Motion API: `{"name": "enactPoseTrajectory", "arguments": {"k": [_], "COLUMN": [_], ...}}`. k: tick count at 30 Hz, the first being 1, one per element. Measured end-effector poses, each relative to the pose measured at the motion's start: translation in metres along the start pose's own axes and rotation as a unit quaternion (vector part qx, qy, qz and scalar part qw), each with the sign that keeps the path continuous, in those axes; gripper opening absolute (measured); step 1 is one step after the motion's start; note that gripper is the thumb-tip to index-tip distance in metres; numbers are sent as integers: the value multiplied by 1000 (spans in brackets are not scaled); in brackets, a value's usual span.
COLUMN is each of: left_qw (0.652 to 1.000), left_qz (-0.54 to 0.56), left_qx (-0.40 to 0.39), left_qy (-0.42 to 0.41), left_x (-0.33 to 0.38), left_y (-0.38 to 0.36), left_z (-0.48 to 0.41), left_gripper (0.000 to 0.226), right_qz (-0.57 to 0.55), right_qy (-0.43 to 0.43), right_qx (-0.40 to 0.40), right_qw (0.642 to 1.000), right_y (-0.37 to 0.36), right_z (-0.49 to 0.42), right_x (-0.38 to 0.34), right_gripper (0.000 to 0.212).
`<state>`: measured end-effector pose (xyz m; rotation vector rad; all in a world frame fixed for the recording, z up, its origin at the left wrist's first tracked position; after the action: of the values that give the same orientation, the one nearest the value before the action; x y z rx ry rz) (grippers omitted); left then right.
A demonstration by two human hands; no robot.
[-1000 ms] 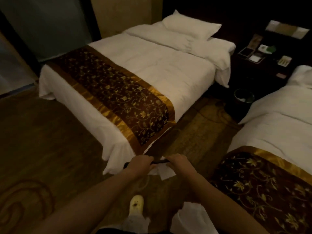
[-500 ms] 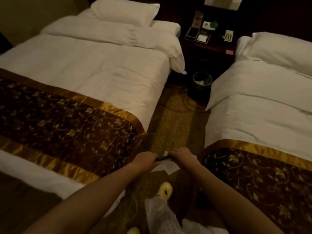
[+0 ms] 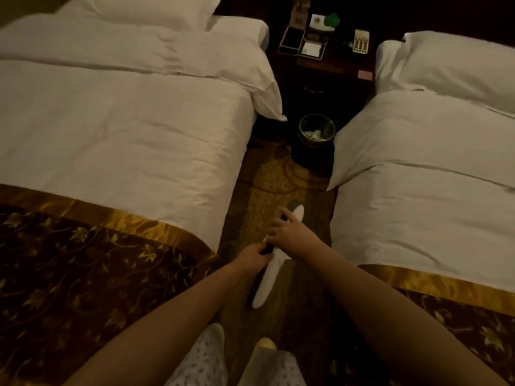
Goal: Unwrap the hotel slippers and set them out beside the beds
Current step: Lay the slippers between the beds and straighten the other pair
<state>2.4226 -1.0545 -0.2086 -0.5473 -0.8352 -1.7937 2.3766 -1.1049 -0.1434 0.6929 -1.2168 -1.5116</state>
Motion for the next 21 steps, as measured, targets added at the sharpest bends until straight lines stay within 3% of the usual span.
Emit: {"name": "enactPoseTrajectory", "arguments": {"k": [2, 5, 9, 11, 15, 21], "left_qw": [988, 924, 844, 801, 716, 691], "left_qz": [145, 371, 528, 592, 692, 721], "left_qx": [5, -12, -10, -11, -16, -17], "left_qy": [43, 90, 93, 85, 90, 56], "left_x": [-13, -45, -103, -135, -202, -283], "left_y": [3, -5, -24, -37, -68, -103], "left_z": [-41, -107, -197, -243, -326, -421], "left_gripper": [31, 26, 26, 26, 25, 46], "right_qz": [-3, -98, -335, -411, -442, -448], "right_qy": [-43, -183, -342, -350, -299, -278], "right_qx": [29, 63, 29, 3, -48, -28], "right_qw": [999, 976, 878, 842, 844, 849], "right_y": [-17, -67, -190, -257, -372, -491], "right_z": [-26, -65, -111, -133, -171, -213], "right_x": [22, 54, 75, 73, 70, 74], "right_gripper": [49, 68, 84, 92, 102, 96]}}
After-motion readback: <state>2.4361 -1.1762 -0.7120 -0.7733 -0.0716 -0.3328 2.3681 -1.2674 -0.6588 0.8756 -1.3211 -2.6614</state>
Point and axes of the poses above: each hand's wrist, its own z-axis away from the middle knuckle, its own y-axis out of the back of the hand, x = y × z, the point moved 8 cm from there along -z, towards the middle knuckle, and after that the axes turned 3 degrees about -z, right-handed, at the moved point
